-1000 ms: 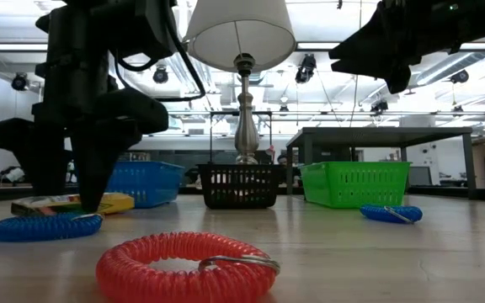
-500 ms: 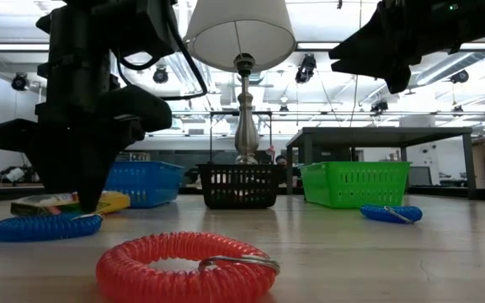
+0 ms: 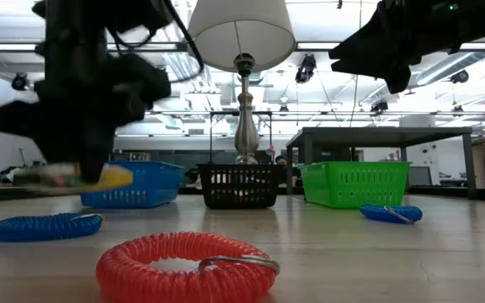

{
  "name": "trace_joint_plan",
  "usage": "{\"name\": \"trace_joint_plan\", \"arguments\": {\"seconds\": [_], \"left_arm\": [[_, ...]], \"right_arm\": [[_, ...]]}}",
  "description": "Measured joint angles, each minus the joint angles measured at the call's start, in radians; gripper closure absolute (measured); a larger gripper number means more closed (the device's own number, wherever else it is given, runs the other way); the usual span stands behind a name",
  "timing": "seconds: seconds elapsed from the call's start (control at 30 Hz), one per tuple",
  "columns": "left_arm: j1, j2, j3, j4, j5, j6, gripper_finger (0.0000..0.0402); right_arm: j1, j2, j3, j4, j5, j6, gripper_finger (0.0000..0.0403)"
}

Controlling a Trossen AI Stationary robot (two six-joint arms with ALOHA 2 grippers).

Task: Pick & Place Office Desk Supplies
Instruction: Put the yellow crayon box into the black bin

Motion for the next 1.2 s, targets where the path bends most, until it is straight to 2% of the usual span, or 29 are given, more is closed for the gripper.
{"name": "trace_joint_plan", "arguments": {"seconds": [0.1,0.33,0.43,0.6,0.73,0.83,1.03,1.2], "left_arm": [[0.0,-0.064,0.0,-0.023,-0.033,-0.008,0.0266],[0.034,-0.211,0.0,-0.034,-0.291,-0.007,0.0266],[0.066,-0.258,0.0,-0.034,-0.361,-0.006,0.0266],[0.102,-0.289,0.0,-0.008,-0.386,-0.007,0.0266],[0.126,-0.285,0.0,0.03,-0.452,0.026,0.0266],[0.146,-0.274,-0.002,0.108,-0.478,0.127,0.0266],[0.17,-0.24,-0.001,0.338,-0.451,0.412,0.0266],[0.187,-0.216,-0.001,0.407,-0.447,0.434,0.0266]], "right_arm": [[0.0,0.0,0.0,0.0,0.0,0.0,0.0268],[0.0,0.0,0.0,0.0,0.0,0.0,0.0268],[0.0,0.0,0.0,0.0,0.0,0.0,0.0268],[0.0,0.0,0.0,0.0,0.0,0.0,0.0268],[0.0,0.0,0.0,0.0,0.0,0.0,0.0268],[0.0,0.0,0.0,0.0,0.0,0.0,0.0268],[-0.001,0.0,0.0,-0.001,0.0,0.0,0.0268],[-0.001,0.0,0.0,-0.001,0.0,0.0,0.0268]]}}
